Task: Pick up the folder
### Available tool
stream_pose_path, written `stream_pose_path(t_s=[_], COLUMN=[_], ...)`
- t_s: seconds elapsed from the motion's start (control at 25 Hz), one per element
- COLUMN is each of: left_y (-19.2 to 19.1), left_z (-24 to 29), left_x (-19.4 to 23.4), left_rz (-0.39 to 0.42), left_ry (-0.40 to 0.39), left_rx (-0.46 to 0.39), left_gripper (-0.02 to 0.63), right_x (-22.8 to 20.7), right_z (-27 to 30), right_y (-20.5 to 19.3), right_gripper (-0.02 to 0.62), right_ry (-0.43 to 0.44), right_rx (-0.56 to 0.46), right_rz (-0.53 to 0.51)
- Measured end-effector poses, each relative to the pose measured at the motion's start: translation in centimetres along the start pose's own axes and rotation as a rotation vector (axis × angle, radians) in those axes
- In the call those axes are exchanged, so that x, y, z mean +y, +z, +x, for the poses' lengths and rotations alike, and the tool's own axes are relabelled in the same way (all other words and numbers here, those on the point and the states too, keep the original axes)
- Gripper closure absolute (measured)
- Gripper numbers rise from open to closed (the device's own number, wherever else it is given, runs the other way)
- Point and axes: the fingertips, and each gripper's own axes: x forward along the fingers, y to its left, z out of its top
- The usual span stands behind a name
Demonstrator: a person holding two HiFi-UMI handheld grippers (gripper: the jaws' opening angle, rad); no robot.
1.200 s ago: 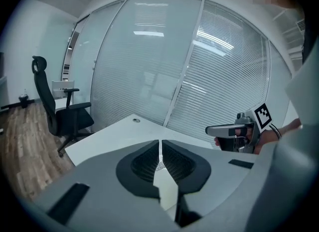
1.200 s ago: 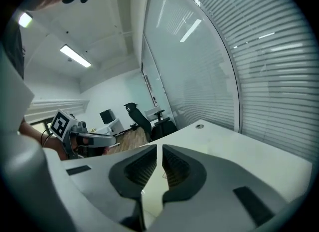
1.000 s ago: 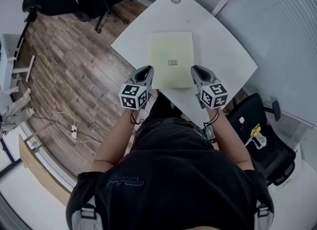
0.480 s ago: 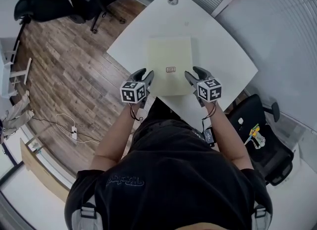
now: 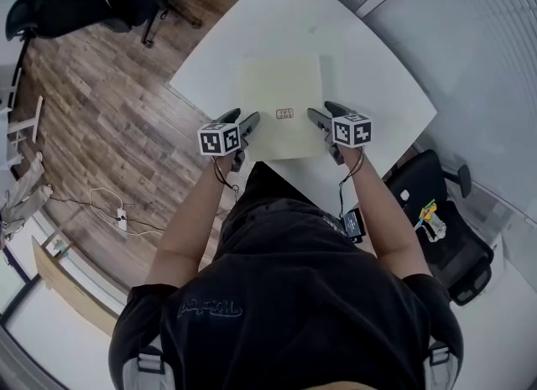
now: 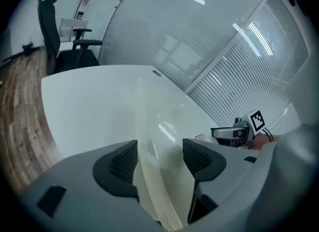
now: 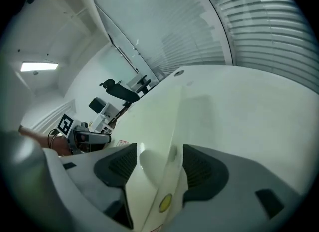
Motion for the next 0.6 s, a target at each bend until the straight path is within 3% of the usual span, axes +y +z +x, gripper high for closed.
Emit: stream_pose_path(t_s=[0.6], left_y=[-1.0], left_z=[1.4], left_x=[0.3], left_rz=[-0.112], left_ry=[-0.189], left_rx=[0.023], left_gripper=[0.291], right_x=[-0.9], right_z=[1.7], right_y=[-1.0], right_gripper=[0.271], right_ry=[0.177], right_rx=[0.031], right_rz=[0.145])
